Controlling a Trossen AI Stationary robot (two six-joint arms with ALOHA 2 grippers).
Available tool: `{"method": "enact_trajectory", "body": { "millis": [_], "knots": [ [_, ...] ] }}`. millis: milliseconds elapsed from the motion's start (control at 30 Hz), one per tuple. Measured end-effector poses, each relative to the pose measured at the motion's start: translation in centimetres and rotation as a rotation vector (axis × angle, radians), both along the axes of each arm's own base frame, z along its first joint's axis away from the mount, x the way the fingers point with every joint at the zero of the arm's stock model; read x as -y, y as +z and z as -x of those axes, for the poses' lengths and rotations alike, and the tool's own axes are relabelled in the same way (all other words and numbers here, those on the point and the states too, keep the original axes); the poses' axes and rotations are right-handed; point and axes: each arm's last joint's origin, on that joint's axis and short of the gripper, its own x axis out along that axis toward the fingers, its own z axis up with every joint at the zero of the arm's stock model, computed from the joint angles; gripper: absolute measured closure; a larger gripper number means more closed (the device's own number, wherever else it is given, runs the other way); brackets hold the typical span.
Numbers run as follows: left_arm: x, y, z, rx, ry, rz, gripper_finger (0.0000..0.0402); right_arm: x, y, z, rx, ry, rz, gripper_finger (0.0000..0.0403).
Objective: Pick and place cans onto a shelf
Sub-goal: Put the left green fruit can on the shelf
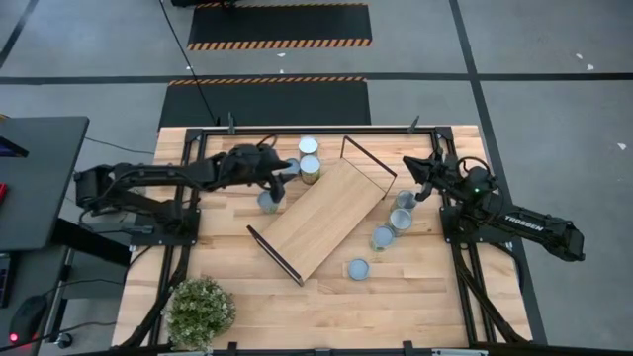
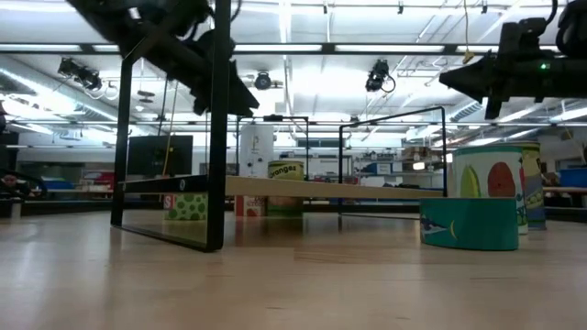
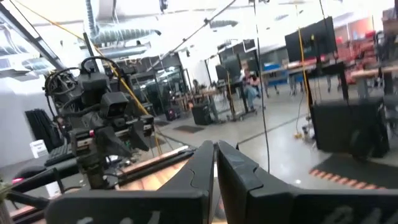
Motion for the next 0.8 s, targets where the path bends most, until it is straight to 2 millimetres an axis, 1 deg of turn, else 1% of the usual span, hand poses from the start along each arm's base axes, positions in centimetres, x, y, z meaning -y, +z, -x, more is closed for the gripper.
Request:
{"method": "enact_trajectory", "body": {
  "millis": [167, 300, 367, 433, 533, 600, 700, 800],
  "knots": [
    [-0.7, 0.9, -1.9, -0.077, -0.02, -0.018, 0.0186, 0.0, 0.1, 0.0, 0.013, 0.002, 0.008, 0.0377],
    [-1.2, 1.6, -3.2, -0.106, -0.009, 0.002, 0.0161, -0.2, 1.3, 0.4, 0.115, -0.001, 0.074, 0.0377],
    [-1.5, 1.6, -3.7, -0.118, 0.013, 0.042, 0.0154, -0.3, 1.7, 0.5, 0.176, 0.011, 0.069, 0.0377],
    [-1.9, 1.6, -4.2, -0.127, 0.038, 0.082, 0.0153, -0.4, 2.0, 0.6, 0.201, 0.03, 0.089, 0.0377],
    [-2.4, 1.8, -5.2, -0.169, 0.059, 0.113, 0.0157, -0.8, 2.3, 0.6, 0.18, 0.105, 0.224, 0.0377],
    [-2.6, 2.2, -5.7, -0.216, 0.041, 0.099, 0.0161, -1.0, 2.5, 0.6, 0.17, 0.14, 0.311, 0.0377],
    [-2.8, 3.2, -6.5, -0.262, 0.018, 0.05, 0.0162, -1.0, 2.9, 0.8, 0.188, 0.1, 0.35, 0.0377],
    [-3.5, 3.4, -7.1, -0.287, 0.03, 0.028, 0.0163, -0.8, 2.9, 0.9, 0.181, 0.02, 0.347, 0.0377]
  ]
}}
